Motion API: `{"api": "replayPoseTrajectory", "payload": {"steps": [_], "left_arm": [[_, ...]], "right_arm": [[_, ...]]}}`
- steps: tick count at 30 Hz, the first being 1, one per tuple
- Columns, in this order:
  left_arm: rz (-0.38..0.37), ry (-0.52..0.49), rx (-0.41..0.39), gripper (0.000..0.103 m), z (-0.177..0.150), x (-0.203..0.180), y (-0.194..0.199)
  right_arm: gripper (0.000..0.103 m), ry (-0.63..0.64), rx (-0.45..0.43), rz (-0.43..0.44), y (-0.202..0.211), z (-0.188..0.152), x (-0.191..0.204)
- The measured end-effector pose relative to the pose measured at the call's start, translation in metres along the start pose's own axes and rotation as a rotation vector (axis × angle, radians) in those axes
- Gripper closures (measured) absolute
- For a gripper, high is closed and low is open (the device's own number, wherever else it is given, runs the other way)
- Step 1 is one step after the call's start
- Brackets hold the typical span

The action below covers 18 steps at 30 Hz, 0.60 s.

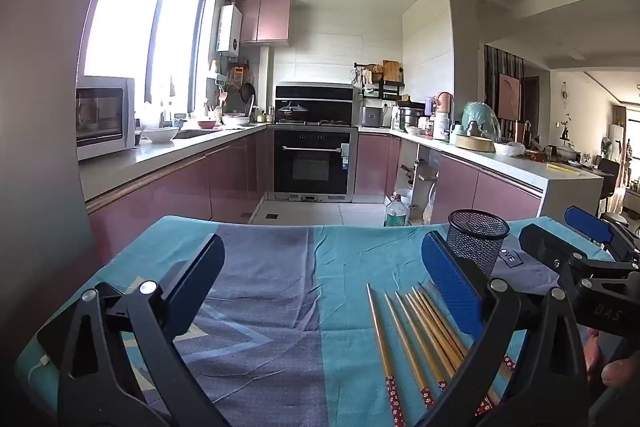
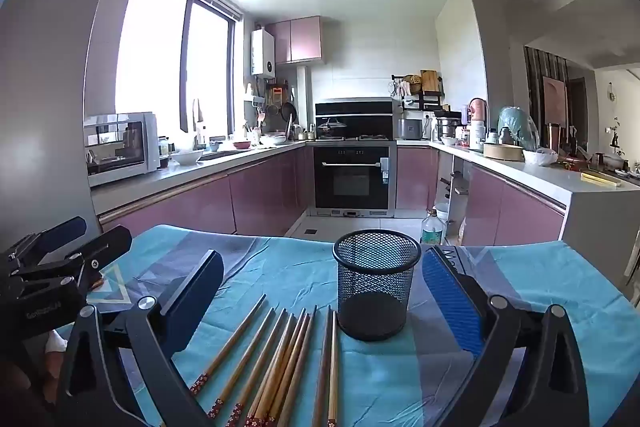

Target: Organize utensils

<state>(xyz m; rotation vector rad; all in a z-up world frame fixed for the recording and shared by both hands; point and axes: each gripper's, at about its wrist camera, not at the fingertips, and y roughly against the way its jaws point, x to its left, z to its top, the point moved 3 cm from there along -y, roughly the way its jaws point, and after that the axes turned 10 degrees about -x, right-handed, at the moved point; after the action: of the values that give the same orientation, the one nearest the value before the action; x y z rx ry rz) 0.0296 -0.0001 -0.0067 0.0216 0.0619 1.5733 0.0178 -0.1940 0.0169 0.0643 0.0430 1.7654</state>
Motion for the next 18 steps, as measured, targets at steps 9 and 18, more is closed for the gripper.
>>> {"api": "replayPoseTrajectory", "payload": {"steps": [9, 18], "left_arm": [[-0.002, 0.002, -0.034, 0.006, 0.012, 0.003, 0.002], [0.003, 0.006, -0.059, 0.006, 0.003, -0.002, 0.005]], "right_arm": [[0.007, -0.008, 0.000, 0.001, -0.004, 0.004, 0.002], [0.007, -0.004, -0.046, 0.002, 0.006, 0.000, -0.002]]}}
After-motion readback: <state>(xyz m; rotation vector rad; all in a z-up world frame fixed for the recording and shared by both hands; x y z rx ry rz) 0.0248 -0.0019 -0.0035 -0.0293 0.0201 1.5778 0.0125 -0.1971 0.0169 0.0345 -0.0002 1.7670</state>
